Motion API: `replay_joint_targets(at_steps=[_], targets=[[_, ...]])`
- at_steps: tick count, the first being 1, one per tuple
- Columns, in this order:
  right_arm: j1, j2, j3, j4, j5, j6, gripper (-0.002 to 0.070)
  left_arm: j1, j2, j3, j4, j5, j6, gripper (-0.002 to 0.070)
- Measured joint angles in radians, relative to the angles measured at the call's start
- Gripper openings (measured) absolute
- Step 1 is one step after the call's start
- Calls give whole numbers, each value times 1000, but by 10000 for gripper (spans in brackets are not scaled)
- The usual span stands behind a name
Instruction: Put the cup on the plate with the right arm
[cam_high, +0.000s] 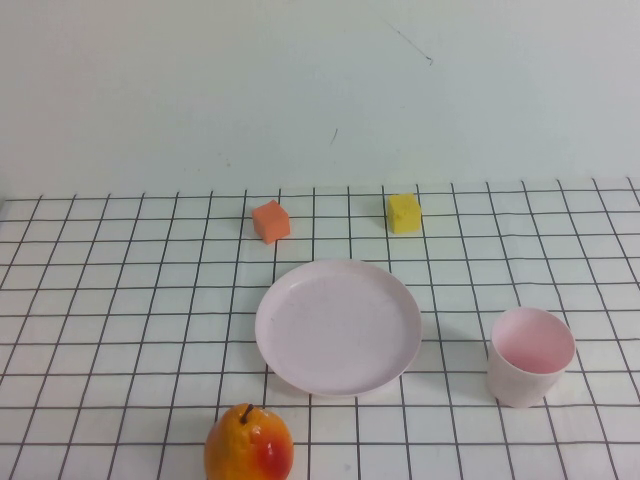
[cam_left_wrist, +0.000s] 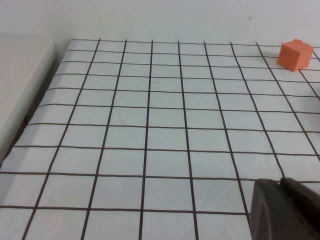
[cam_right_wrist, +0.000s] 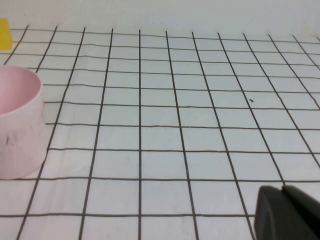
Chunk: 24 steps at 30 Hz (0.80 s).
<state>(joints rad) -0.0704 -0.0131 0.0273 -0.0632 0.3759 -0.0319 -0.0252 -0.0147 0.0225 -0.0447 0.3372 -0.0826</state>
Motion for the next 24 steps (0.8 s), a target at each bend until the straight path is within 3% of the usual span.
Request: replay_joint_targets(at_steps=[7, 18, 24], targets=[[0, 0, 2, -115, -57, -31, 1, 0, 0, 0, 0, 0, 0, -3], [0, 0, 2, -150, -868, -36, 1, 0, 0, 0, 0, 0, 0, -3], [0, 0, 2, -121, -1185, -17, 1, 0, 0, 0, 0, 0, 0, -3]])
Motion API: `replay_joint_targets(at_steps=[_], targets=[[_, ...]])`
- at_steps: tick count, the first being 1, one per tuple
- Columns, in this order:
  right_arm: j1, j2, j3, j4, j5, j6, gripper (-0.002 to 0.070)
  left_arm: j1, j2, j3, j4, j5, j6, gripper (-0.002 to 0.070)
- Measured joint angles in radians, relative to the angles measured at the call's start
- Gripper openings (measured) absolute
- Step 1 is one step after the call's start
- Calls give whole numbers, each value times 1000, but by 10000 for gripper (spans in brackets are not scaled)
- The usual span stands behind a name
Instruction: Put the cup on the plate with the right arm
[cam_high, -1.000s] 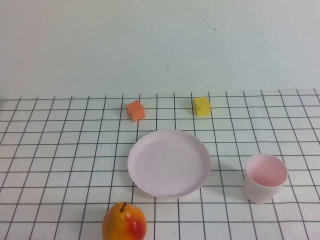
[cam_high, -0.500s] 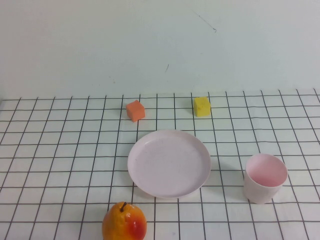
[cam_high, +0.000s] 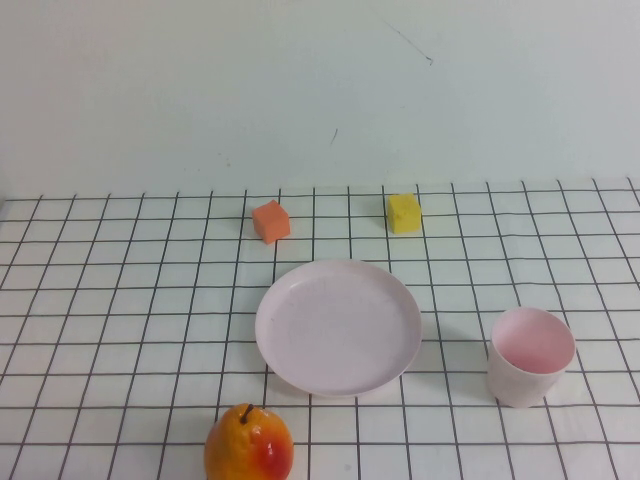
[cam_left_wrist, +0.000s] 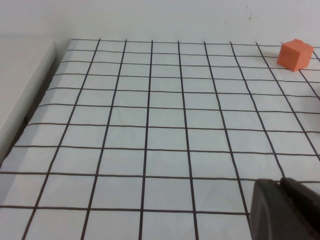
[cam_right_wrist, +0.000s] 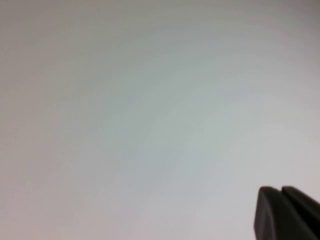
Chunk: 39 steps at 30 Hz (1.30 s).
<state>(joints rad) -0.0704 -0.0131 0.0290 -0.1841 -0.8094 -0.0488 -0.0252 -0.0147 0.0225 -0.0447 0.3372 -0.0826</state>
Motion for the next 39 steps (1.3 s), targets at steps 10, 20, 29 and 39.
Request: replay_joint_targets(at_steps=[10, 20, 29, 39], targets=[[0, 5, -339, -127, 437, 73, 1, 0, 0, 0, 0, 0, 0, -3], [0, 267, -725, -141, 933, 169, 1, 0, 0, 0, 0, 0, 0, -3], [0, 535, -874, 113, 1225, -19, 1, 0, 0, 0, 0, 0, 0, -3], [0, 850, -982, 519, 1527, -452, 1, 0, 0, 0, 0, 0, 0, -3]])
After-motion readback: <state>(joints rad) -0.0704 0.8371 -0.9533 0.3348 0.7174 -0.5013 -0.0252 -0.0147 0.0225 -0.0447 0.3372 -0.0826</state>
